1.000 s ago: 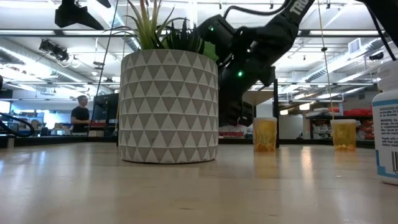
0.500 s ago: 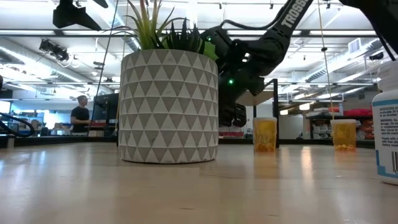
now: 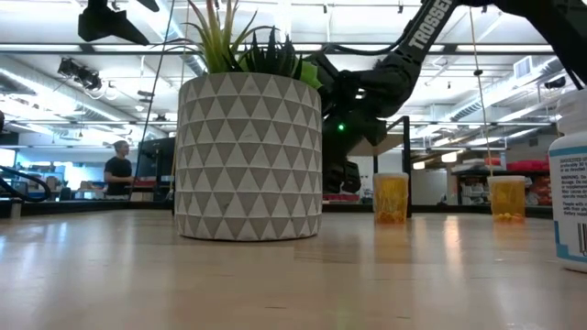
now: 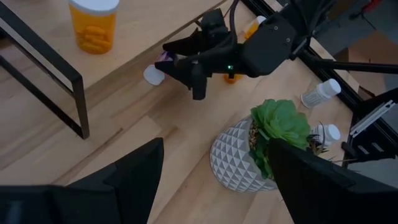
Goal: Pick and place medicine bottles onto shelf by color
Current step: Put the pink pill bottle on the shelf, then put the bottom orange pill bottle on the shelf
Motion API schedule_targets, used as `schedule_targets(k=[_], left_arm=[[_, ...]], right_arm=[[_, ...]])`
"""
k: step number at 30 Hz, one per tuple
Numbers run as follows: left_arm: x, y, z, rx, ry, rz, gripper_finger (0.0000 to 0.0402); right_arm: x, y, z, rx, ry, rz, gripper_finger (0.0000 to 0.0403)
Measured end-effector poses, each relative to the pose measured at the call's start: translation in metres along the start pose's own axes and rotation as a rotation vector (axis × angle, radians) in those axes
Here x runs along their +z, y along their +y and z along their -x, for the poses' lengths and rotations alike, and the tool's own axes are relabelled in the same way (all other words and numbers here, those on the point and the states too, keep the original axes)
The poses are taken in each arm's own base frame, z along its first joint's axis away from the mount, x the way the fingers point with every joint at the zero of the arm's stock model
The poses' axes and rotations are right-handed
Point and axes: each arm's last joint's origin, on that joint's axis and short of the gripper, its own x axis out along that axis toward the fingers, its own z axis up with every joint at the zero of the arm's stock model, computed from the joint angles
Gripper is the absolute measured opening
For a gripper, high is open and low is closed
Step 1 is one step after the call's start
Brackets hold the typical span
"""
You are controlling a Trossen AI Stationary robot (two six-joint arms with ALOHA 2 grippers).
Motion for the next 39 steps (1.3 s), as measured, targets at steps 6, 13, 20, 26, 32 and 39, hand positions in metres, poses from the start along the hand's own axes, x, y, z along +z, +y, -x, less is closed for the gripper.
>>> schedule_targets(k=[6, 13, 20, 26, 32, 39], left_arm=[[0.0, 0.0, 0.0, 0.0, 0.0, -0.002, 0.0293], [0.001, 0.001, 0.0, 0.023, -0.024, -0.005, 0.0293], [0.002, 0.0, 0.0, 0.032, -0.041, -0.037, 0.0293], [0.002, 0.0, 0.0, 0.037, -0.053, -0.05, 0.0293], [0.003, -0.004, -0.01, 0.067, -0.026, -0.168, 0.0293], [0.005, -0.02, -0.045, -0.027, 0.11, -0.298, 0.0285]], right_arm=[[0.004, 0.011, 0.015, 0.134, 0.115, -0.003, 0.031], [0.041, 0.026, 0.075, 0.218, 0.133, 0.035, 0.031], [0.088, 0.019, 0.124, 0.278, 0.109, 0.229, 0.031], [0.114, -0.004, 0.123, 0.404, 0.283, 0.394, 0.031], [0.126, -0.023, 0.108, 0.508, 0.49, 0.311, 0.031], [0.135, -0.027, 0.107, 0.593, 0.637, 0.289, 0.031]])
